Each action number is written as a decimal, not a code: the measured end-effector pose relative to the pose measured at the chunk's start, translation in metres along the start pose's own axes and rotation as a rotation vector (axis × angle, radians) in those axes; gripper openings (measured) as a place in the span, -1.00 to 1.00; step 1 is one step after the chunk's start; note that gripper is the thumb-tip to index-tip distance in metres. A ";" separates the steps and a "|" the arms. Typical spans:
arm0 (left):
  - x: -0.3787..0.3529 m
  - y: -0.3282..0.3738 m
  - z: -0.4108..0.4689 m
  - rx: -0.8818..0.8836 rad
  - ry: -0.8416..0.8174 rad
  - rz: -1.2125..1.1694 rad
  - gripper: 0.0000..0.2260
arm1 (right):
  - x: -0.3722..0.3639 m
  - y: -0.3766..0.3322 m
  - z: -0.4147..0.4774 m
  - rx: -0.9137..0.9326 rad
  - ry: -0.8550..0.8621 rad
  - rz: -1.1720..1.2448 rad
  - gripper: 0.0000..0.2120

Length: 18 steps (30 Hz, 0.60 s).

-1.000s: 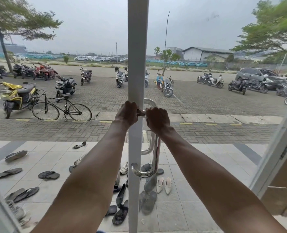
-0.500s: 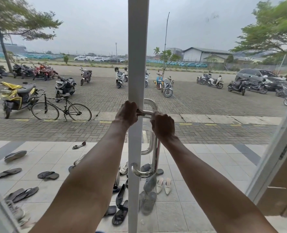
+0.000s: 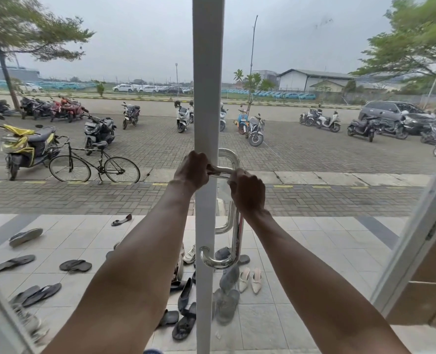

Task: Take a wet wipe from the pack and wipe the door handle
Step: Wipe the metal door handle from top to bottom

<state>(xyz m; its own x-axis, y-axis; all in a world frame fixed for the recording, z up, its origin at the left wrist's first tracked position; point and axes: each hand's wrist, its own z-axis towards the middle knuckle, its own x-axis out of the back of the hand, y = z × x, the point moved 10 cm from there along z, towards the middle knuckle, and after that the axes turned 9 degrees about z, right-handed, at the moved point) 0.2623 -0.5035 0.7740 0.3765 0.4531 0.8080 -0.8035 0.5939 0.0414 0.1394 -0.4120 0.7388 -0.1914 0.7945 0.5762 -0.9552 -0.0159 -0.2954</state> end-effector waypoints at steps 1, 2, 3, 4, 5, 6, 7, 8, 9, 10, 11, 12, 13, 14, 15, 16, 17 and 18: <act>0.000 0.001 -0.001 0.002 0.003 -0.003 -0.84 | 0.003 0.009 -0.007 -0.055 0.045 0.067 -0.86; 0.000 0.003 -0.001 -0.002 0.006 -0.008 -0.84 | 0.006 0.016 -0.014 -0.107 0.080 0.130 -0.82; 0.001 0.004 -0.002 -0.007 0.013 -0.017 -0.84 | 0.006 0.022 -0.018 -0.152 0.096 0.177 -0.79; 0.002 0.005 -0.003 -0.008 0.017 -0.024 -0.84 | 0.004 0.026 -0.021 -0.194 0.098 0.206 -0.77; 0.003 0.005 -0.003 -0.003 0.017 -0.029 -0.83 | 0.002 0.028 -0.021 -0.228 0.086 0.219 -0.75; 0.004 0.004 -0.004 0.005 0.015 -0.031 -0.83 | 0.001 0.029 -0.019 -0.246 0.070 0.220 -0.74; 0.005 0.004 -0.004 0.013 0.007 -0.032 -0.82 | 0.000 0.028 -0.016 -0.247 0.056 0.210 -0.73; 0.005 0.004 -0.004 0.014 -0.001 -0.034 -0.82 | 0.000 0.027 -0.013 -0.234 0.043 0.198 -0.73; 0.006 0.005 -0.004 0.014 -0.006 -0.038 -0.82 | 0.002 0.025 -0.010 -0.209 0.033 0.187 -0.73; 0.007 0.006 -0.005 0.012 -0.008 -0.040 -0.81 | 0.003 0.022 -0.007 -0.172 0.030 0.177 -0.73; 0.009 0.007 -0.006 0.007 -0.006 -0.038 -0.80 | 0.004 0.019 -0.005 -0.131 0.026 0.166 -0.72; 0.009 0.008 -0.007 0.003 -0.003 -0.037 -0.80 | 0.004 0.017 -0.002 -0.093 0.025 0.161 -0.71; 0.010 0.009 -0.007 -0.001 0.004 -0.039 -0.80 | 0.004 0.016 -0.002 -0.068 0.031 0.162 -0.70; 0.011 0.009 -0.008 -0.006 0.012 -0.046 -0.80 | 0.003 0.016 -0.003 -0.053 0.046 0.170 -0.68; 0.011 0.009 -0.009 -0.004 0.016 -0.050 -0.81 | 0.003 0.016 -0.005 -0.048 0.067 0.182 -0.66; 0.012 0.009 -0.010 -0.001 0.020 -0.054 -0.81 | 0.002 0.017 -0.008 -0.051 0.091 0.195 -0.64; 0.012 0.008 -0.011 0.008 0.017 -0.056 -0.82 | 0.001 0.020 -0.012 -0.065 0.113 0.211 -0.62; 0.012 0.008 -0.012 0.017 0.017 -0.055 -0.83 | -0.001 0.024 -0.017 -0.088 0.137 0.235 -0.60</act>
<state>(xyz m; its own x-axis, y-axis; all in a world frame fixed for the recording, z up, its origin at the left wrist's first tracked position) 0.2662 -0.4848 0.7770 0.4278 0.4314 0.7943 -0.7892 0.6067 0.0955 0.1207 -0.4025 0.7184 -0.3673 0.8501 0.3774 -0.8639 -0.1615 -0.4771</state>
